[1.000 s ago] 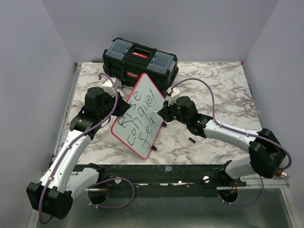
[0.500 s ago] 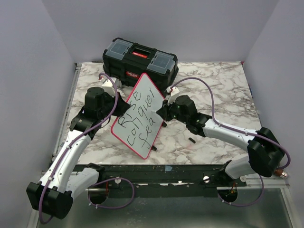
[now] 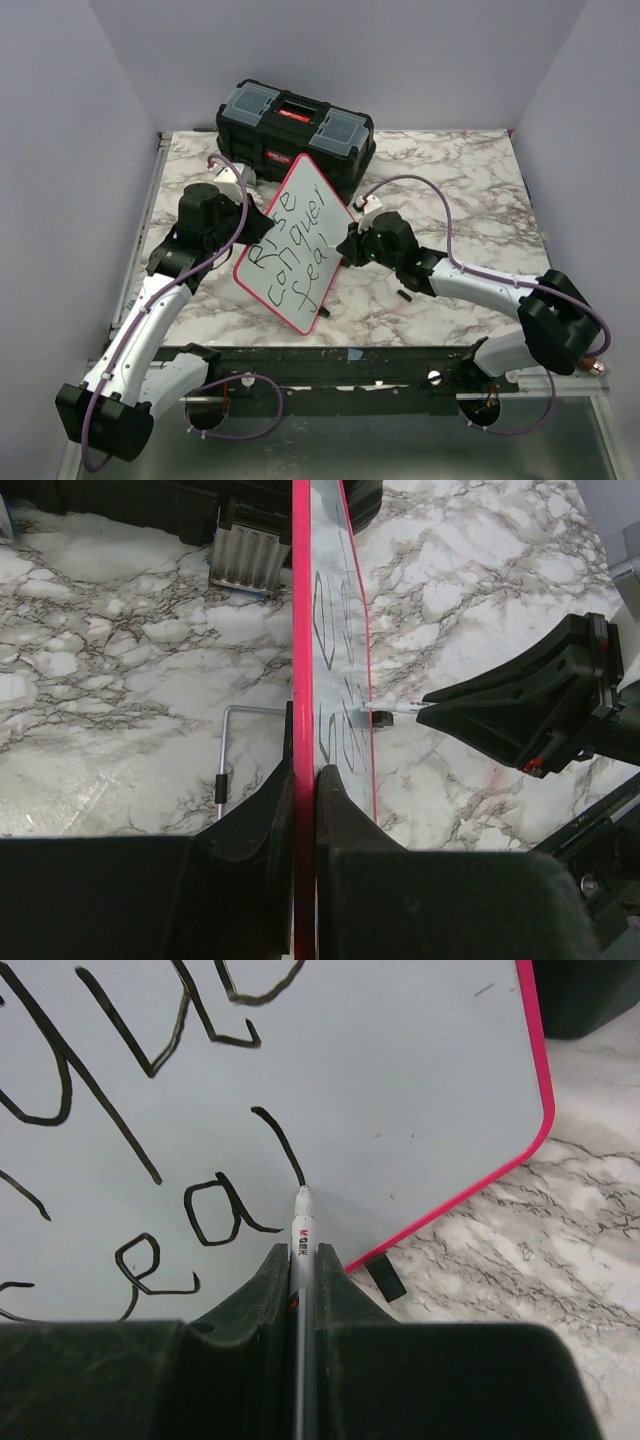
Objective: Write a sentence on the whiteboard
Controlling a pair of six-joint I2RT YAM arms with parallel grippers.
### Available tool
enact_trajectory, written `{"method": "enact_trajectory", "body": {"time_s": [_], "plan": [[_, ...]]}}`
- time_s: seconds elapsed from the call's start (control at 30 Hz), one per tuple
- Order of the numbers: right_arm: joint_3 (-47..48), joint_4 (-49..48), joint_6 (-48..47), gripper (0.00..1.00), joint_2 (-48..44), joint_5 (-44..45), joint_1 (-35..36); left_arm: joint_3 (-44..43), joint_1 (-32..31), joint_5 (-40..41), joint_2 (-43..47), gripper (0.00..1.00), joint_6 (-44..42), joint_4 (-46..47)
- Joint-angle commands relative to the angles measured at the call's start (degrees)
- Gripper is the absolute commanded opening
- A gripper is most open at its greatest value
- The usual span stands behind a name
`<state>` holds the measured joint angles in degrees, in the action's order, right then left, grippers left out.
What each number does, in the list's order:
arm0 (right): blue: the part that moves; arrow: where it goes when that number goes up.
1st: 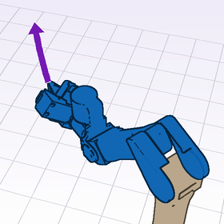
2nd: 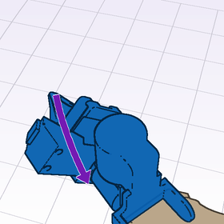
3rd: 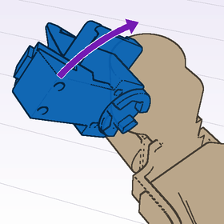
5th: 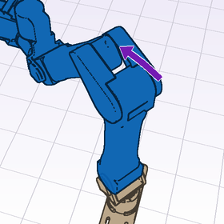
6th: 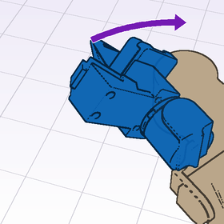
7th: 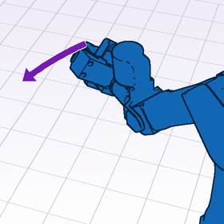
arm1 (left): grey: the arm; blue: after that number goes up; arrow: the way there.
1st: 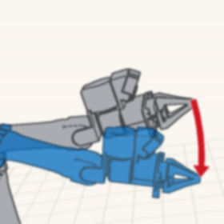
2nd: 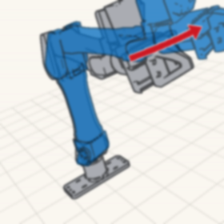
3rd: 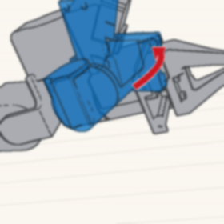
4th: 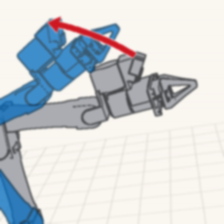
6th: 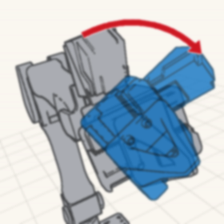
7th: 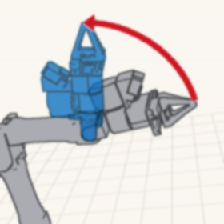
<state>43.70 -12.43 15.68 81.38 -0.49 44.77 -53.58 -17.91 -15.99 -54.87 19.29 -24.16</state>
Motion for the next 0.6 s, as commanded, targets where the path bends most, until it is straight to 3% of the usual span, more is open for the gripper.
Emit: {"method": "enact_trajectory", "body": {"time_s": [0.0,0.57], "plan": [[-2.27,-1.04,1.48,0.01,-0.44,-1.00,0.25,0.85,-0.66,1.84,-0.41,0.00,-6.28,-4.55],[-0.26,0.14,1.02,0.01,-0.61,-0.76,0.22,0.85,-0.72,1.80,-0.41,0.00,-6.23,-4.57]]}}
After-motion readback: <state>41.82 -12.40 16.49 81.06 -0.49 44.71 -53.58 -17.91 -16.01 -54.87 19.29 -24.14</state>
